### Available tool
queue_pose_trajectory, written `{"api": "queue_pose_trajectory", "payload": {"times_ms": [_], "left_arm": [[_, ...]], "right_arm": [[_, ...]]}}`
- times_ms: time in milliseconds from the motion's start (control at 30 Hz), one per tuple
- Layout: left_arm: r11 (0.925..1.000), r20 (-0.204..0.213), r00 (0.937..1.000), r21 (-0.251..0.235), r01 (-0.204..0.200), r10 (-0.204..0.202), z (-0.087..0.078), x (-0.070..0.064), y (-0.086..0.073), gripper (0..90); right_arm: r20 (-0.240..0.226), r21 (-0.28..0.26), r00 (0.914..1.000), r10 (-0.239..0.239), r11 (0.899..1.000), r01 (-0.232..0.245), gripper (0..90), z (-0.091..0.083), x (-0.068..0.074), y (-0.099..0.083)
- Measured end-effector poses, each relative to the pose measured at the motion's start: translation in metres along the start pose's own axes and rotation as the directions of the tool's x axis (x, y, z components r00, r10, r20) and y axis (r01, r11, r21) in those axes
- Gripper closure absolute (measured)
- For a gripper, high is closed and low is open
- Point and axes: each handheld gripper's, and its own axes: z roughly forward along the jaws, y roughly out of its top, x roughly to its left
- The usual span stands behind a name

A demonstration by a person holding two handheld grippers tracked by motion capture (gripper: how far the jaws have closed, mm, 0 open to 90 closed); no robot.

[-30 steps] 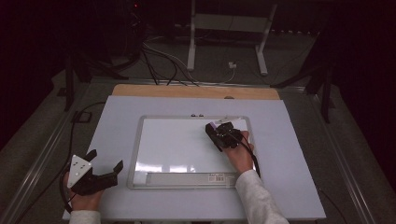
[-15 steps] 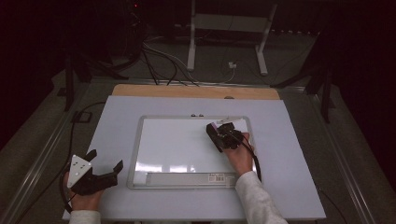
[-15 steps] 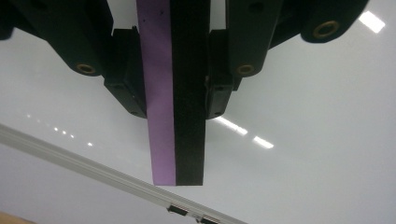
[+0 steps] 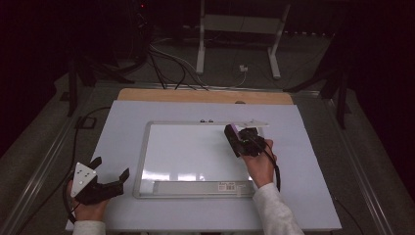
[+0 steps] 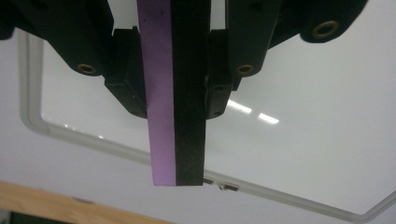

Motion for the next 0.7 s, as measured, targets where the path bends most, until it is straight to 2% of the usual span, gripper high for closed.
{"api": "queue_pose_trajectory", "payload": {"times_ms": [167,700], "left_arm": [[1.0,0.003,1.0,0.005,-0.007,0.007,0.001,0.0,0.0,0.7],[1.0,-0.003,1.0,0.001,-0.003,0.003,0.001,-0.002,0.001,0.7]], "right_arm": [[0.024,0.001,0.999,0.038,0.999,-0.038,63.9,-0.011,-0.007,-0.009],[0.081,-0.009,0.9942,0.071,0.997,-0.071,63.7,-0.042,-0.014,-0.031]]}}
